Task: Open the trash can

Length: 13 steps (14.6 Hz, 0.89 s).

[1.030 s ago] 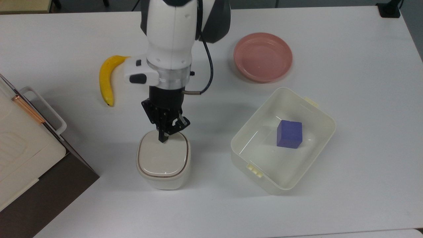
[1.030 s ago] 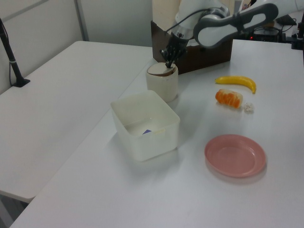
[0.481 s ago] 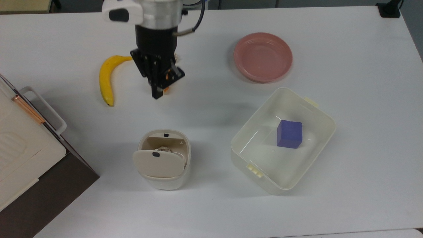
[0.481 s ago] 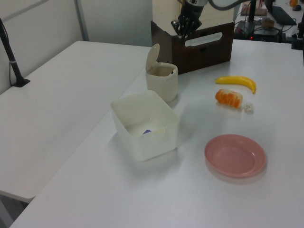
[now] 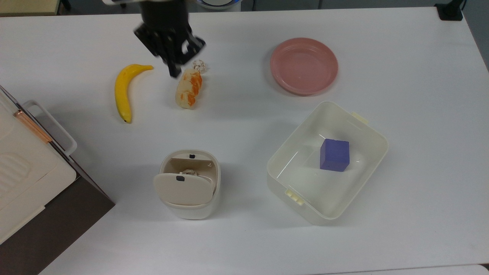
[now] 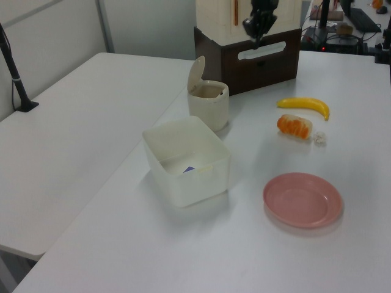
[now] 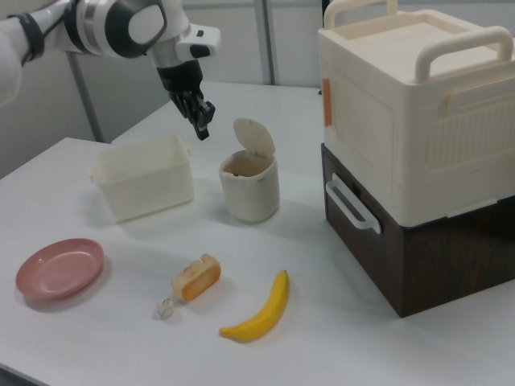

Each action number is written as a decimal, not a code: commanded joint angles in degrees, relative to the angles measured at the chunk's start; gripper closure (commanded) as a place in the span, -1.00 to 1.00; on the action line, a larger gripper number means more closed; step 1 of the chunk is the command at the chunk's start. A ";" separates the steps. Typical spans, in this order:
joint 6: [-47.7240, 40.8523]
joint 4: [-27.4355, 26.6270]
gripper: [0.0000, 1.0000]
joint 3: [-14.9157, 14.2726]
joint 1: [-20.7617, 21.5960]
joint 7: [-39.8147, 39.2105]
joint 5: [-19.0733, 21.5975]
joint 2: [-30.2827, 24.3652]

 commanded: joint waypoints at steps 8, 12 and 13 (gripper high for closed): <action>-15.29 -2.06 1.00 -0.24 -3.06 -20.87 2.40 -8.96; -15.91 -3.20 1.00 -0.32 -3.85 -25.10 2.40 -10.28; -16.35 -3.20 1.00 -0.32 -3.85 -24.84 2.40 -10.28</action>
